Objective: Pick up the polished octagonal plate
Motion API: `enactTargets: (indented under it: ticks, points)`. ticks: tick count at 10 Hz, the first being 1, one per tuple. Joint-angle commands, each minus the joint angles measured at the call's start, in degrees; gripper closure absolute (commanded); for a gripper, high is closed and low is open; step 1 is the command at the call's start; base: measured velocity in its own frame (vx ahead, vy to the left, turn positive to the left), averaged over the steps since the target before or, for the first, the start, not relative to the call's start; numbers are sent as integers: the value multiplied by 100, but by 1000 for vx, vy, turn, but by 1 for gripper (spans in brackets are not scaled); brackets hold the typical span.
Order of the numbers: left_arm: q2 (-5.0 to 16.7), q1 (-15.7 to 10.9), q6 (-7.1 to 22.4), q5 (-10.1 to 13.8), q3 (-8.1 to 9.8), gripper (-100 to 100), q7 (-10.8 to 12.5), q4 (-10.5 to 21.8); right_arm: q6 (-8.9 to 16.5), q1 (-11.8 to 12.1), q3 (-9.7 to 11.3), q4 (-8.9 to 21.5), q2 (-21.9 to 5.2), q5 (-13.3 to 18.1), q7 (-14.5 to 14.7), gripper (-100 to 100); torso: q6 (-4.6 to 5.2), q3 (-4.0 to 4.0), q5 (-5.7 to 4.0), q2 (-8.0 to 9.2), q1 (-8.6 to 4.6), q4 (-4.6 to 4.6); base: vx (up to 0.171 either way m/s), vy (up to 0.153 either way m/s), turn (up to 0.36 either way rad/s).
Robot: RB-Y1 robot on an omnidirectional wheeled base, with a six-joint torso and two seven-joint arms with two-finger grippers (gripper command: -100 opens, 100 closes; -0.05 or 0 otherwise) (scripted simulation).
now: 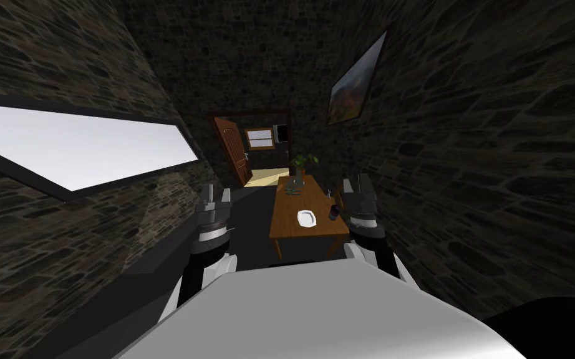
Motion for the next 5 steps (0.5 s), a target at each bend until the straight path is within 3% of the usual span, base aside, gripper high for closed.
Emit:
enactTargets:
  ticks: [1, 5]
  points:
    - [0, 0, 0, 0, 0, 0, 0, 0, 5, -51, 49, 183, -203, 152, 75, -100, 0, 0, 0, 0, 0, 0, -10, 17, 130]
    - [0, -1, 0, 0, 0, 0, 0, 0, 23, -220, 215, 750, -572, 671, 334, -100, -2, 6, 3, 10, 14, 2, -30, 33, 134]
